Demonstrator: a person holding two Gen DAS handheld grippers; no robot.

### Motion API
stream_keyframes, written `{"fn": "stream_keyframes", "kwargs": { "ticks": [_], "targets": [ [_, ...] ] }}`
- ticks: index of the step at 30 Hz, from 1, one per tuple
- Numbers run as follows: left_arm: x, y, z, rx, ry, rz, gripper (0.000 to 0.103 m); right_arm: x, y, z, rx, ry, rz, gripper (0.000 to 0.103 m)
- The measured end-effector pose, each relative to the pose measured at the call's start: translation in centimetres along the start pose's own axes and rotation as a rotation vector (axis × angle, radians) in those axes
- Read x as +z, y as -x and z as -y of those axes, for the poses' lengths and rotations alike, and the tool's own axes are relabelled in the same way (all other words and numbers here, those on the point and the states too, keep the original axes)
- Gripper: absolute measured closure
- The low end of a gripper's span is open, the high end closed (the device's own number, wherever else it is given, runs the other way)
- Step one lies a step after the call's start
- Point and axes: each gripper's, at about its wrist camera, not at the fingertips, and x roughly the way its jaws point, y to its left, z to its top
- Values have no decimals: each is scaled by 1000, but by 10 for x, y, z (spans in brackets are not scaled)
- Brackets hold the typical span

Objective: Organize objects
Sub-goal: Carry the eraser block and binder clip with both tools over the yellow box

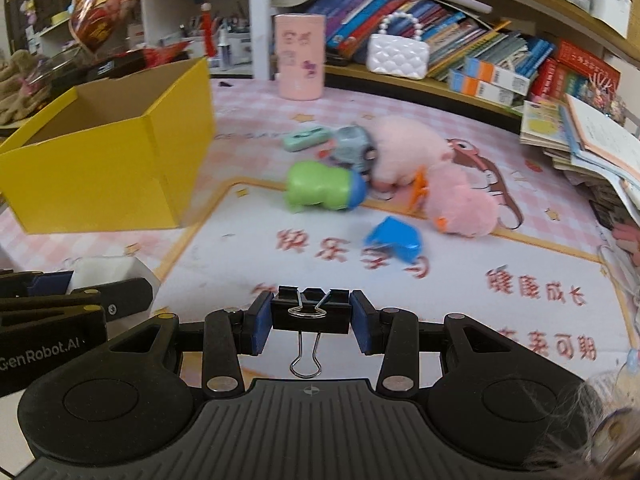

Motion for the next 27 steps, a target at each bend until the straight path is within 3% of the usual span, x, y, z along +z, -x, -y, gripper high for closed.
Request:
{"fn": "stream_keyframes", "kwargs": {
  "ticks": [15,27],
  "targets": [
    [-28,60,-76,65,36,32,61,-22,29,-97,94,72,22,65],
    [-39,89,-111,85,37,75,62,-32,43,-139,112,82,52,65]
  ]
}}
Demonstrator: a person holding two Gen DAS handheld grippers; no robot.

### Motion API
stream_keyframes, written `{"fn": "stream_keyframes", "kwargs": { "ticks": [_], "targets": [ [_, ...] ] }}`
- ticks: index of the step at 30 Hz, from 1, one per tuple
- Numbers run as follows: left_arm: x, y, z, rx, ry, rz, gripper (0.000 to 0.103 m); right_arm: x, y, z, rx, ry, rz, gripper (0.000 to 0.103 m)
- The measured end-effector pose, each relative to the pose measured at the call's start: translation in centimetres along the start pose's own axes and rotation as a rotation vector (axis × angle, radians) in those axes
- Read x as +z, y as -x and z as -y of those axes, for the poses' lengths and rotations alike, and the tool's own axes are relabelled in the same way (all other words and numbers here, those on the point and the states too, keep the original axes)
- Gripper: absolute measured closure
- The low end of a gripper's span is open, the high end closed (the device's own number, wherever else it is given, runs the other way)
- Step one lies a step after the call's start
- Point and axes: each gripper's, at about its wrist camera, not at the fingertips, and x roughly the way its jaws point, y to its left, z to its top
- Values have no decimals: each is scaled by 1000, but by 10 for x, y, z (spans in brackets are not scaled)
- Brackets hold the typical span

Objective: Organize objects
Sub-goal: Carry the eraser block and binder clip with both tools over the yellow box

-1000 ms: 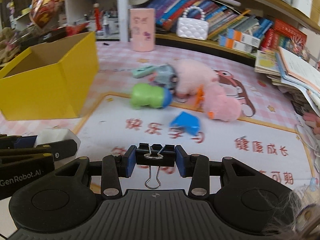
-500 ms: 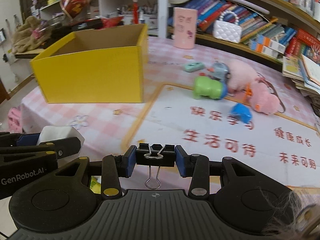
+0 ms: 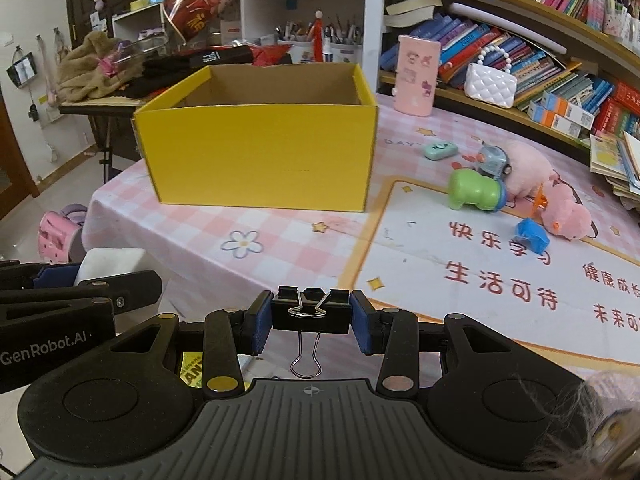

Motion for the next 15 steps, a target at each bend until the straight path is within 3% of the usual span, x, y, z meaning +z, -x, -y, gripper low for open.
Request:
{"fn": "stream_keyframes", "kwargs": {
  "ticks": [15],
  "targets": [
    [-2,7,-21,-3,-2,10,62,-2,0,-30,19,34,-17,65]
  ]
}}
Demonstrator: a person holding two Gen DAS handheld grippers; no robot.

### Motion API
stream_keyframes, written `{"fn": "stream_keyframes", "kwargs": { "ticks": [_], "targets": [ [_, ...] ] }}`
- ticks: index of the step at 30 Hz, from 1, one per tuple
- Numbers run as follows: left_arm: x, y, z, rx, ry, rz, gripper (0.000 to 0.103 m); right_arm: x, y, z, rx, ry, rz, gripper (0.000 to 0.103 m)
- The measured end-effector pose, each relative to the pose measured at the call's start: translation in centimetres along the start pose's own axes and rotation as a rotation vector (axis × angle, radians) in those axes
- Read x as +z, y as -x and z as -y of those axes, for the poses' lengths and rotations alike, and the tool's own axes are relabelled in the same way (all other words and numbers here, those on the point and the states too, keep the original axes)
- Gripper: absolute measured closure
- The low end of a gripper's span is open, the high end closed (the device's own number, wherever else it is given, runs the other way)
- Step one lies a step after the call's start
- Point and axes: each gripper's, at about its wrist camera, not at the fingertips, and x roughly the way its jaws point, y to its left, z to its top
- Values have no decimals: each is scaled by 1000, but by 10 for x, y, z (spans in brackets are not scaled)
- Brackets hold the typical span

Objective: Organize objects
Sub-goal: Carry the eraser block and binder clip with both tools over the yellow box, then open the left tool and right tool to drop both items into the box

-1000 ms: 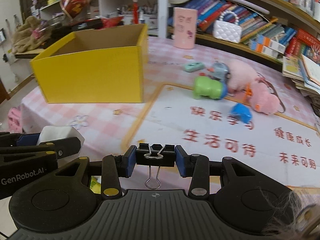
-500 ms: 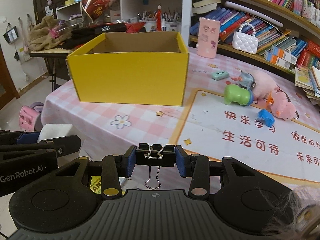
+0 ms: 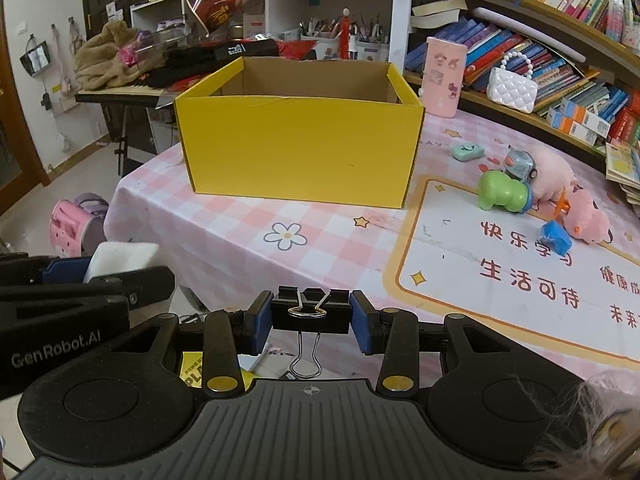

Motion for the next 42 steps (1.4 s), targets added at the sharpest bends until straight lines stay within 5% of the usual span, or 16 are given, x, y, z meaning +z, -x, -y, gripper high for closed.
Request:
{"fn": "stream_keyframes", "kwargs": {
  "ticks": [8,15,21,42],
  "targets": [
    [25,0,7,-13,-32,96,63,25,-2,9,-13,-15,87,65],
    [91,-13,7,-25,-18,239,63,99,-18,34,-11,-93,224,65],
    [132,-50,10,15,-17,280,63,151,-48,54,-11,-62,276,65],
    [138,-162,15,117,-38,19,62,202,-194,43,115,296,-106,65]
  ]
}}
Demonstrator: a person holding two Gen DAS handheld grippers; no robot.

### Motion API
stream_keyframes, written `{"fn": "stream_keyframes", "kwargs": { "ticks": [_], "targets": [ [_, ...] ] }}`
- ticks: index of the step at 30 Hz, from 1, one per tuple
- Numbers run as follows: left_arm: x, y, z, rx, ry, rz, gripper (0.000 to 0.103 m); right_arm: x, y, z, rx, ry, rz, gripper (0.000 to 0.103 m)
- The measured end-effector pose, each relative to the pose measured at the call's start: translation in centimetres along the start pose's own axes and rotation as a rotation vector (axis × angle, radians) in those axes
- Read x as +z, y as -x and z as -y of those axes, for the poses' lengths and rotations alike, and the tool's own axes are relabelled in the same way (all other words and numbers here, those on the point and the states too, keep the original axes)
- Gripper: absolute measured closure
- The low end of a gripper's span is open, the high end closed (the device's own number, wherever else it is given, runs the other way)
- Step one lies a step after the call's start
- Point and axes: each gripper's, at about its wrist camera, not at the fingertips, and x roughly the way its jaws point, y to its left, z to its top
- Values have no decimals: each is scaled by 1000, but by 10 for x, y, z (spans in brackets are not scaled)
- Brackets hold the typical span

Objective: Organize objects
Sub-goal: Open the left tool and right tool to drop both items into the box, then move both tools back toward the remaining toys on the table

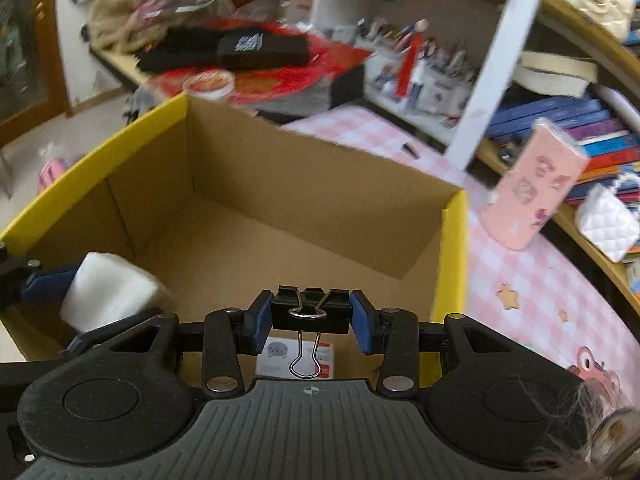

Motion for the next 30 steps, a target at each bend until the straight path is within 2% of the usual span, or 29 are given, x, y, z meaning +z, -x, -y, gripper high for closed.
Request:
{"fn": "stream_keyframes", "kwargs": {
  "ticks": [8,10,11,15,19,25,30],
  "targets": [
    [-1,-6,-1,-8,6,-8,58,2,-1,0,29,2,10,65],
    [0,-6,-2,-10,4,-6,55,5,2,1,22,-6,35,56],
    [0,-5,-2,-12,4,-3,53,5,4,0,9,-4,48,48],
    [5,9,-3,-14,11,55,42,7,22,3,-14,-39,116,48],
    [11,31,-5,-11,16,126,35,5,50,7,-49,-108,202,47],
    [11,70,-16,16,45,220,21,-11,93,3,-112,-191,317,44],
    [-5,92,-30,36,75,229,20,-36,118,-8,-171,-232,361,43]
  ]
}}
